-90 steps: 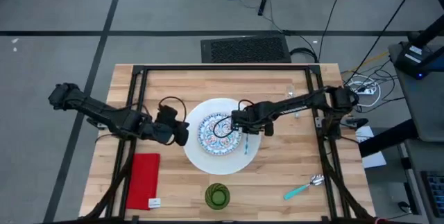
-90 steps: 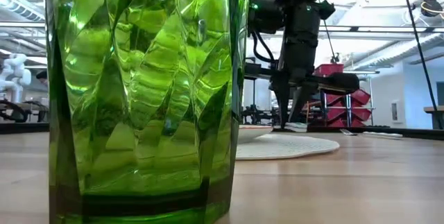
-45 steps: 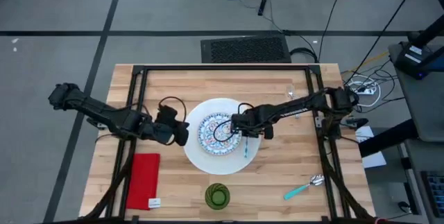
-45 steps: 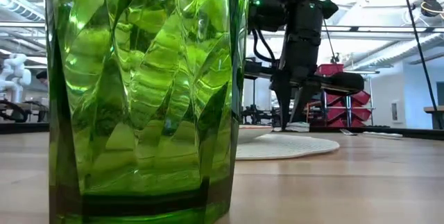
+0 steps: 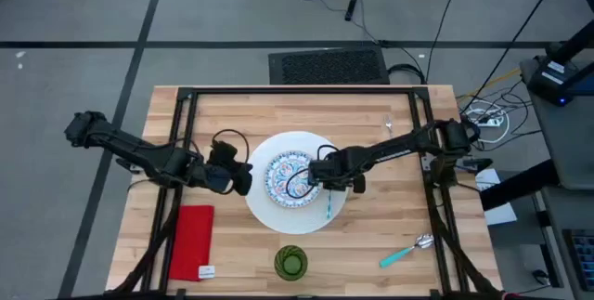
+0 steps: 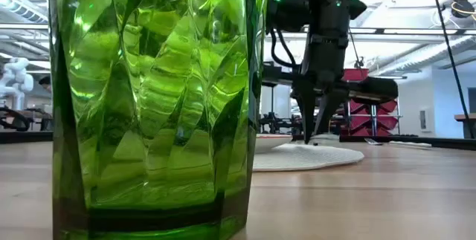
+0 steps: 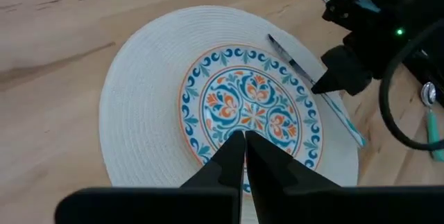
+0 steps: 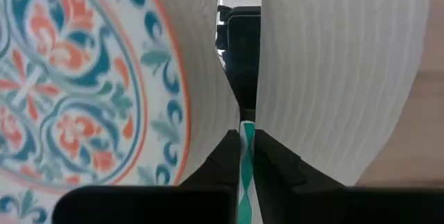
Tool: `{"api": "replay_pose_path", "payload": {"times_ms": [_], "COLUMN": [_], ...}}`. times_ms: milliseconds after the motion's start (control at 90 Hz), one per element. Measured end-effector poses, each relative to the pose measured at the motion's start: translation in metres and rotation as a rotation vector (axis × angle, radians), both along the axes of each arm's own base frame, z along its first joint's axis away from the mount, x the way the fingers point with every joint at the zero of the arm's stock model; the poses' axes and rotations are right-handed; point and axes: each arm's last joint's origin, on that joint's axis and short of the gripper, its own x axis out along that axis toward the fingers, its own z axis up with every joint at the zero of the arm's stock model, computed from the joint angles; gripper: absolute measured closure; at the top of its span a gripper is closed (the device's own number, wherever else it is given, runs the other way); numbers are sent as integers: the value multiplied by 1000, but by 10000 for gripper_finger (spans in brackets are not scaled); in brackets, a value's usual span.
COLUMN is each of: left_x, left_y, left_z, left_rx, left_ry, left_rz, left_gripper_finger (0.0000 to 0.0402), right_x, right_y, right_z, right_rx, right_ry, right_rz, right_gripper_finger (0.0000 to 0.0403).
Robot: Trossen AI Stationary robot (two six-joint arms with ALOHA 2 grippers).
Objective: Set table place
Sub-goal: Put the white table knife to the right side of the blue patterned plate on the white tablemat, then put the light blue spoon to the right side of the white table knife on the white tablemat
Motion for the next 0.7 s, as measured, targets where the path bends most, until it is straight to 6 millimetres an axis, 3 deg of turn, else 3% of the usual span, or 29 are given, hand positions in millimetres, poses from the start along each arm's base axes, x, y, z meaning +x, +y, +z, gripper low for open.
{"api": "replay_pose_path", "payload": {"times_ms": [289, 700], "left_x": [0, -3], "left_y": [0, 1], "left_z": [0, -2], "left_rx": [3, 15], "left_ry": [6, 36], "left_rz": [0, 1], "left_gripper_finger": [402, 402], "right_x": [0, -3], "right_y": [0, 0], "right_z": [-4, -3], "right_rx": [-21, -18], "right_ry": [17, 37], "right_rz": [2, 16], "right_gripper_finger": [388, 318]}}
